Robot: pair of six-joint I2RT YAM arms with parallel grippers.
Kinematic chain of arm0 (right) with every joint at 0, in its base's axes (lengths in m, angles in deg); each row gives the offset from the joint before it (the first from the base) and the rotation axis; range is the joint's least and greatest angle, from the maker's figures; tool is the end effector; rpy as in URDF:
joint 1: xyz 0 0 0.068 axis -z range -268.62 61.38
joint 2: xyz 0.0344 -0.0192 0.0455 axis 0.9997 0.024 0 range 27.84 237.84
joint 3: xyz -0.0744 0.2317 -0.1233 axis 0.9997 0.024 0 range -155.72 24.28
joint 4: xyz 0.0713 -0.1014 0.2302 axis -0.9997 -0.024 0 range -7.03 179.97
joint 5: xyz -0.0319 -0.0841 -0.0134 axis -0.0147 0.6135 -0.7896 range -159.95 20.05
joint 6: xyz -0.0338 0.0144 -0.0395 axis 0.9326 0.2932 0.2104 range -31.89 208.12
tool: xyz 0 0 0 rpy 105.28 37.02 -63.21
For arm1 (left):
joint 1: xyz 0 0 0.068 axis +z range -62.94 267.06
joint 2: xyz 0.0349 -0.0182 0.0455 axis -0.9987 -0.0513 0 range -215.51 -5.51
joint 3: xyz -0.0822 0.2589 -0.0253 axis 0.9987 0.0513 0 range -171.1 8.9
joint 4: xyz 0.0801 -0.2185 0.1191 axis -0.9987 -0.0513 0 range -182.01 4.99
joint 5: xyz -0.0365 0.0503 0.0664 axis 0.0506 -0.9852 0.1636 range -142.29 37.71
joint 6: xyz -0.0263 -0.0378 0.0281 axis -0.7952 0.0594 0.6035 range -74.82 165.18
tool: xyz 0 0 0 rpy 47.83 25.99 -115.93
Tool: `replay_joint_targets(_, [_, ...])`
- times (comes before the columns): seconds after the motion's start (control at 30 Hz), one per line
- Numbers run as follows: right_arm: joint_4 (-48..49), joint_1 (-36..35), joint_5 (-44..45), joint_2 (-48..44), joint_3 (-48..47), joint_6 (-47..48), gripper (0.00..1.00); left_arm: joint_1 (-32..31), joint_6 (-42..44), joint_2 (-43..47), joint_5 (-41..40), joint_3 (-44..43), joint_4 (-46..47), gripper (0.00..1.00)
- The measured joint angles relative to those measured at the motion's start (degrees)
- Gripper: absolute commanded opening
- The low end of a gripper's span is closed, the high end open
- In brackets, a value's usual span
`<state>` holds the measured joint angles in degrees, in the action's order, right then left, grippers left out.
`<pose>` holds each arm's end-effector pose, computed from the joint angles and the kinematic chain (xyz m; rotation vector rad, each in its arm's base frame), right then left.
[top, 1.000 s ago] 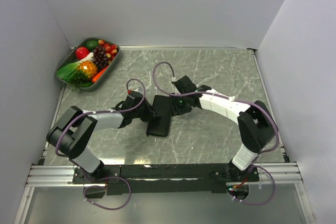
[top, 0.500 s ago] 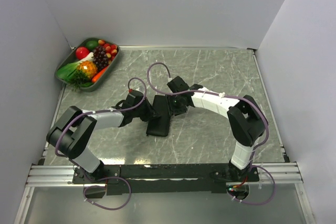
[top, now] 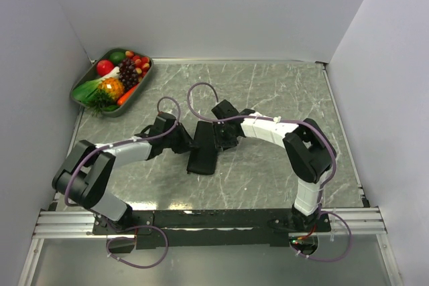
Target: Sort the hair-cutting tools
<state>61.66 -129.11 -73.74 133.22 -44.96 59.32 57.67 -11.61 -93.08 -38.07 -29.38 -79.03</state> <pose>0.2802 0.2424 0.1732 -0.3037 2.7628 0.4338 0.2511 -0.1515 0.1563 -0.4677 2.4939 -0.9779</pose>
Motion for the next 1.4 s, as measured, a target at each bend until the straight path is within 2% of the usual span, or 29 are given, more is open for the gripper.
replay_joint_targets(0.1, [0.0, -0.1, 0.4, 0.1, 0.0, -0.2, 0.46, 2.6, 1.5, 2.3, 0.7, 0.0, -2.3, 0.49])
replay_joint_targets(0.23, [0.0, -0.2, 0.8, 0.1, 0.2, -0.3, 0.46, 5.7, 3.8, 5.1, 1.4, 0.0, -4.6, 0.62])
replay_joint_targets(0.47, [0.0, -0.2, 1.0, 0.1, 0.2, -0.2, 0.46, 7.2, 6.6, 3.2, 4.9, 0.2, -4.2, 0.71])
replay_joint_targets(0.73, [1.1, -0.1, 0.4, -0.6, 1.3, 0.5, 0.42, 7.4, 6.6, -5.2, 14.3, 1.5, 6.0, 0.77])
replay_joint_targets(1.07, [4.5, 2.2, -2.7, -2.6, 5.2, 0.9, 0.42, 7.1, 5.9, -15.0, 23.9, -0.1, 21.7, 0.74])
replay_joint_targets(1.4, [4.2, 3.8, -3.1, -4.9, 7.8, 1.9, 0.42, 2.0, 5.6, -21.5, 25.0, -2.7, 29.6, 0.48])
